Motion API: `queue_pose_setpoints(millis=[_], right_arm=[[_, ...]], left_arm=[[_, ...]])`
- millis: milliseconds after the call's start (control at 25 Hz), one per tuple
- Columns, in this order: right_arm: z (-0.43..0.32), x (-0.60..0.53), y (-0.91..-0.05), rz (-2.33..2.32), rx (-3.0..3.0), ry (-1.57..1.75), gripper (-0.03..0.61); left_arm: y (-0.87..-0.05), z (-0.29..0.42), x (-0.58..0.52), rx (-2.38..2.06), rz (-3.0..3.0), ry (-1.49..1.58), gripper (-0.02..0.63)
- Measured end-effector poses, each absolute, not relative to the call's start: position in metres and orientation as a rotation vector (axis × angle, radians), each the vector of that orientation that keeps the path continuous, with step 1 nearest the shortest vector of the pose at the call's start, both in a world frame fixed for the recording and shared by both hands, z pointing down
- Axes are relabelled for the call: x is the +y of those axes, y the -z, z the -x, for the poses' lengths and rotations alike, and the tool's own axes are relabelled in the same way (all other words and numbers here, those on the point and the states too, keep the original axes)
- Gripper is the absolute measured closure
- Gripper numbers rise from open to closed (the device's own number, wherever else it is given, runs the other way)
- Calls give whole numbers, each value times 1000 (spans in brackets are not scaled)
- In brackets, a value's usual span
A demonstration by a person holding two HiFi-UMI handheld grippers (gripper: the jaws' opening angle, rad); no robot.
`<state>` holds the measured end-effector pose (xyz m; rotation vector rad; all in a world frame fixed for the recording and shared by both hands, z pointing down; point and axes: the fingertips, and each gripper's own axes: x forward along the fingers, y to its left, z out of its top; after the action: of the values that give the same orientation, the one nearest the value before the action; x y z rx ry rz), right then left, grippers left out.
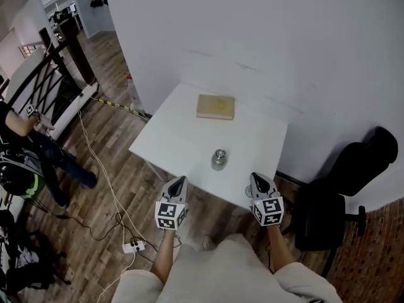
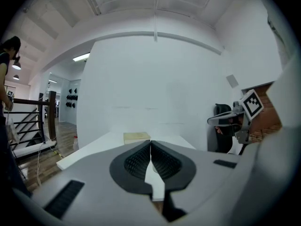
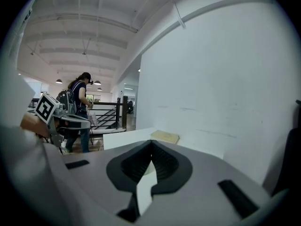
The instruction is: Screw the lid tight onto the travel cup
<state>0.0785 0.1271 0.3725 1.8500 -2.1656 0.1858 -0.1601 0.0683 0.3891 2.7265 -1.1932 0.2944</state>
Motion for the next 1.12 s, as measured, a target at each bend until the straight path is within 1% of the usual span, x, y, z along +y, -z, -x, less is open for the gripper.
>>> queue_pose_setpoints(millis=[360, 640, 1120], right_arm=[[-91, 108, -390, -1844, -2136, -230, 578], [-101, 73, -404, -1802, -2173, -266, 578], [-109, 5, -427, -1590, -2306, -287, 580]], left_arm=[[-404, 137, 40, -1140, -2729, -310, 606], [-419, 120, 18, -1148, -2701, -361, 606], [-449, 90, -26, -1233, -2632, -418, 606]])
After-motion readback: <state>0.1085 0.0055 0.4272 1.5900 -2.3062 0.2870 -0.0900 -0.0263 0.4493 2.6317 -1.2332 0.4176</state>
